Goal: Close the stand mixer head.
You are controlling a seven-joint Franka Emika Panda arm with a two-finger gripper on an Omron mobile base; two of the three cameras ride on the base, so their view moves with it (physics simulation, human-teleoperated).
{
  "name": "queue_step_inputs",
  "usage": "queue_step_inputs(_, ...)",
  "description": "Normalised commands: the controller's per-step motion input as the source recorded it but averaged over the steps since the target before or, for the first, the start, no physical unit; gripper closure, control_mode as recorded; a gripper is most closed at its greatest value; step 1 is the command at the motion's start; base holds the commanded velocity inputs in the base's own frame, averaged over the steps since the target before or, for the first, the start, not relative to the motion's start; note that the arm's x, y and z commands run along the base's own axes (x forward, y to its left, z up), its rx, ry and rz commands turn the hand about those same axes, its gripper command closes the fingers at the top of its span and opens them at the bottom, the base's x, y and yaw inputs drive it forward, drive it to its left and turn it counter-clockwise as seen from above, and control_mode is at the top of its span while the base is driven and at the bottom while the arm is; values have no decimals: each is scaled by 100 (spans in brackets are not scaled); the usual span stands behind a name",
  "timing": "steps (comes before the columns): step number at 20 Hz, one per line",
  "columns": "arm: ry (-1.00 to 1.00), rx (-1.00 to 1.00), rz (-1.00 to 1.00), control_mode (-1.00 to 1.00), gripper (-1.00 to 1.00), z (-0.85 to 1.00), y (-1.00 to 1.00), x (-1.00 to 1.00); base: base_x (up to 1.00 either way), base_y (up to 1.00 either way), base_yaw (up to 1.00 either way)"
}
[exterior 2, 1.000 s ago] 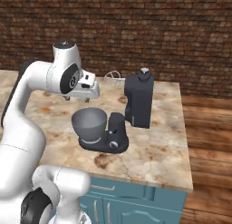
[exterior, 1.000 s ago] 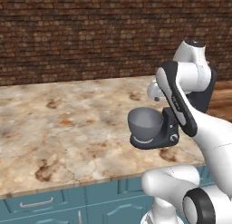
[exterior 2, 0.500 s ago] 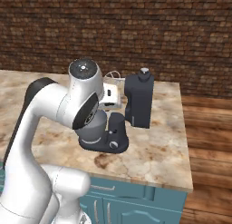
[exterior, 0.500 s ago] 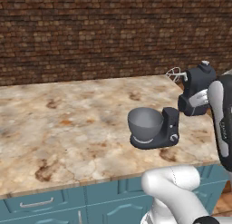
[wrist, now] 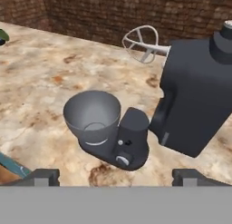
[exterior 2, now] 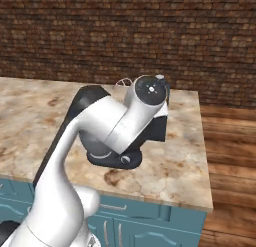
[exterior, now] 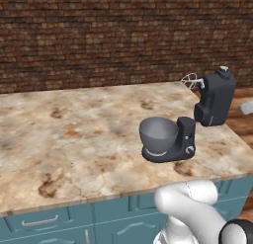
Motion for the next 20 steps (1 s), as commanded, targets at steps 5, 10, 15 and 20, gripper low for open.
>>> queue_step_inputs(5, -3, 14, 27, -100, -100, 1, -49, 30, 0, 0, 0)
queue_step_inputs(10, -8, 19, 27, -100, -100, 0, -55, 71, 0, 0, 0)
queue_step_inputs(15, -12, 17, 22, -100, -100, -11, -38, 95, 0, 0, 0)
queue_step_inputs(20, -18, 8, 22, -100, -100, -25, -16, 81, 0, 0, 0)
